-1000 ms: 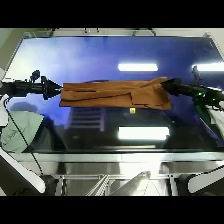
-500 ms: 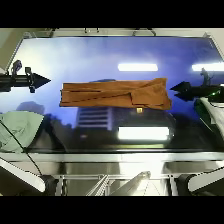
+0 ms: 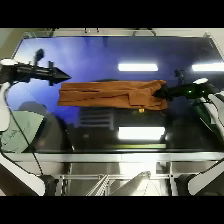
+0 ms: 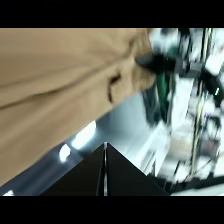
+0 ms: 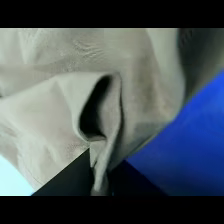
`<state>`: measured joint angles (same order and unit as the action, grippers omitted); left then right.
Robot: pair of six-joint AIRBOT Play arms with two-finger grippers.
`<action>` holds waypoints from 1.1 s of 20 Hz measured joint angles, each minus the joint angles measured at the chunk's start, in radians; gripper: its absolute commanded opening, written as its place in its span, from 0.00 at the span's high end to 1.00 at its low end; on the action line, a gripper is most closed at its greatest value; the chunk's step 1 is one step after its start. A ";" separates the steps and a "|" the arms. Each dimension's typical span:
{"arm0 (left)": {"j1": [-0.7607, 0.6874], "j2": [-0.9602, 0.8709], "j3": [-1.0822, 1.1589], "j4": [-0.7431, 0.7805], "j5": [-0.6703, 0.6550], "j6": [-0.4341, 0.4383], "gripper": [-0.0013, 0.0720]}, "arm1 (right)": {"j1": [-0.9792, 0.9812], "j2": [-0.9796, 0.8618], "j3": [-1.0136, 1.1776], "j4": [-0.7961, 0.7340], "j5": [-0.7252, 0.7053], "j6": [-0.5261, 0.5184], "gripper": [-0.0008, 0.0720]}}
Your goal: Fold the shirts.
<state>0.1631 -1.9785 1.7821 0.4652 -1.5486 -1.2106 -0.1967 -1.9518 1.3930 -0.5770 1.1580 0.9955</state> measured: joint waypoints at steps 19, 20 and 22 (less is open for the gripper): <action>-0.549 -0.121 0.209 0.429 0.295 -0.160 0.97 | -0.153 0.190 0.011 0.055 0.322 0.027 0.96; -0.542 -0.088 0.232 0.389 0.270 -0.148 0.97 | -0.158 0.209 0.012 0.058 0.325 0.031 0.95; -0.508 0.000 0.238 0.357 0.246 -0.134 0.97 | -0.146 0.245 0.019 0.078 0.327 0.040 0.95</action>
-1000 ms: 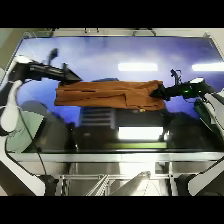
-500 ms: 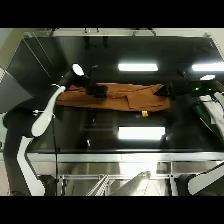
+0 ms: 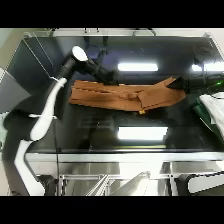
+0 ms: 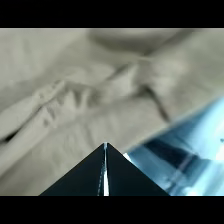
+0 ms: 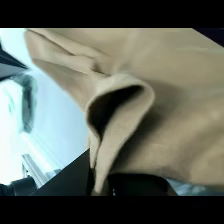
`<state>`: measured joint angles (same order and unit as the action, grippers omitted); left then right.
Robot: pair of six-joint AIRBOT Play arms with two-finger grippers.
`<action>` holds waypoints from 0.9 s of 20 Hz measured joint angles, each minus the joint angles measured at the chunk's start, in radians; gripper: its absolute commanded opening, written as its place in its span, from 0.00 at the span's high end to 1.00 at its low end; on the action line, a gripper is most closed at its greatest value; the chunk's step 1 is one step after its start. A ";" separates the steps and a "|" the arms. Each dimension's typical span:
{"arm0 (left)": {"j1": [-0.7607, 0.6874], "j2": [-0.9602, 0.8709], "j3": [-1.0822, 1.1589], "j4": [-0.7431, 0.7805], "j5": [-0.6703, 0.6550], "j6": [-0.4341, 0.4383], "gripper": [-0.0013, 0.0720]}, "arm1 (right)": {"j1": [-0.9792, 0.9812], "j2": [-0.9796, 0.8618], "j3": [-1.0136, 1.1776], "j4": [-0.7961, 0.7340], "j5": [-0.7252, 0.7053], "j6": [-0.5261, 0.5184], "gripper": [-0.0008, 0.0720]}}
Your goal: Fold the shirts.
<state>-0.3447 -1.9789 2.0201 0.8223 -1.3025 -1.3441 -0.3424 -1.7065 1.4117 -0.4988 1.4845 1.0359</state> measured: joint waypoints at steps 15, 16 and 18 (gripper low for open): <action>0.436 0.653 -0.446 -0.064 -0.081 0.089 0.96 | 0.916 -0.256 0.353 0.159 -0.819 0.154 0.07; 0.444 0.678 -0.491 -0.064 -0.081 0.097 0.96 | 0.949 -0.305 0.406 0.179 -0.857 0.159 0.07; 0.455 0.723 -0.574 -0.067 -0.074 0.110 0.96 | 0.982 -0.364 0.479 0.214 -0.875 0.155 0.39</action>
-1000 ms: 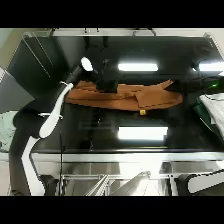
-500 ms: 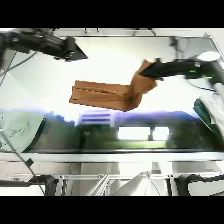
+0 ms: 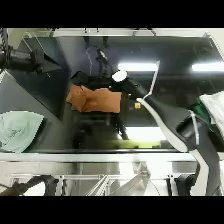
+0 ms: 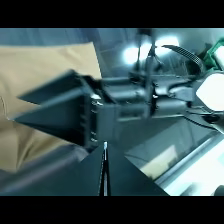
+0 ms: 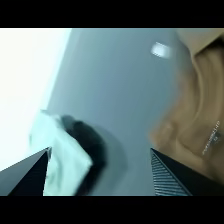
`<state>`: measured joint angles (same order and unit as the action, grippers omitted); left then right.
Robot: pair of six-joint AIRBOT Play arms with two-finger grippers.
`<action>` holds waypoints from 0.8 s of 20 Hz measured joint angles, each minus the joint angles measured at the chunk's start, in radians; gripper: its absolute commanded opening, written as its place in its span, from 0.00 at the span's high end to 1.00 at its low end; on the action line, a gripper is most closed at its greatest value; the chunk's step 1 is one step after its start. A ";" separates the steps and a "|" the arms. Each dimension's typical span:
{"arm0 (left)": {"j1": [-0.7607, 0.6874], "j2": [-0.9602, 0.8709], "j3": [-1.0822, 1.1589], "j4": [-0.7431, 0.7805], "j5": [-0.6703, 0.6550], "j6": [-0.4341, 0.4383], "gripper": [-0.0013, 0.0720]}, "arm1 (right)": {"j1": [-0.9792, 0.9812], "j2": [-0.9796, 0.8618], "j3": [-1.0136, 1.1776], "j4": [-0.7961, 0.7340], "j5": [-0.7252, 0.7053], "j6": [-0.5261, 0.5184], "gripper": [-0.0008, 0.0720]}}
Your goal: Fold the shirts.
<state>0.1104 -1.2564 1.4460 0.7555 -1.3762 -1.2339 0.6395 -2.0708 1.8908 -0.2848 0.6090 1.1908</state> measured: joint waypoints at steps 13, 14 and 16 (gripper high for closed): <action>0.010 0.239 -0.306 0.006 0.034 0.046 0.96 | -0.327 0.058 0.078 0.017 0.785 0.079 0.50; 0.010 0.260 -0.327 0.006 0.035 0.047 0.96 | -0.351 0.066 0.077 0.006 0.832 0.096 0.50; 0.010 0.303 -0.368 0.008 0.045 0.047 0.96 | -0.389 0.076 0.075 -0.003 0.882 0.117 0.50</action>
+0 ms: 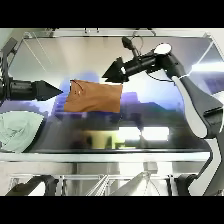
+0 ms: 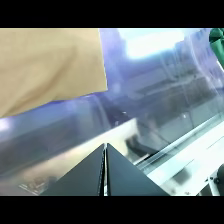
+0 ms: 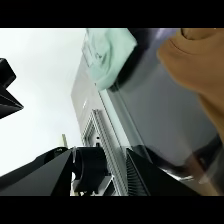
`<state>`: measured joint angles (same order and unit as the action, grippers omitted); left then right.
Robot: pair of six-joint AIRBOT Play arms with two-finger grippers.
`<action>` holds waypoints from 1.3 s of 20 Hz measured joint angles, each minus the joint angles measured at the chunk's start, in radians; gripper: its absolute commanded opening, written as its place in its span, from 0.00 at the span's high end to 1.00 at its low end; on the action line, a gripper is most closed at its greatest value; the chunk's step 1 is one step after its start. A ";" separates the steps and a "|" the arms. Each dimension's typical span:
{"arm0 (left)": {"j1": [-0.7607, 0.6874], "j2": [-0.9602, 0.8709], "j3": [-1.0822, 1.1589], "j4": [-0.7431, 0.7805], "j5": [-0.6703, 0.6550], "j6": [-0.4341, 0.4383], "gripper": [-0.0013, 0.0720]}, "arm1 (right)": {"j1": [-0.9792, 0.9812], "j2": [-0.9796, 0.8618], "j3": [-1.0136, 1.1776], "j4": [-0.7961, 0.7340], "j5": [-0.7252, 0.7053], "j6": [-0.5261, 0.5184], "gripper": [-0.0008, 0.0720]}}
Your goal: Fold the shirts.
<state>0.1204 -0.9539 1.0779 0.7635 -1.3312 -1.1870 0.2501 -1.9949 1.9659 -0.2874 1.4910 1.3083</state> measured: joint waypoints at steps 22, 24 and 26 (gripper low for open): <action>0.000 -0.148 -0.087 -0.005 0.014 0.059 0.96 | 0.049 0.464 -0.646 -0.690 -0.315 0.217 0.09; 0.000 -0.176 -0.087 -0.005 -0.002 0.064 0.96 | 0.050 0.442 -0.727 -0.652 -0.473 0.219 0.07; 0.000 -0.193 -0.087 -0.005 -0.014 0.072 0.96 | 0.050 0.392 -0.760 -0.553 -0.581 0.170 0.05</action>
<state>0.1204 -1.1469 0.9905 0.7586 -1.3457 -1.1149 0.3004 -1.6028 1.2060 -0.8406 0.9104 1.4784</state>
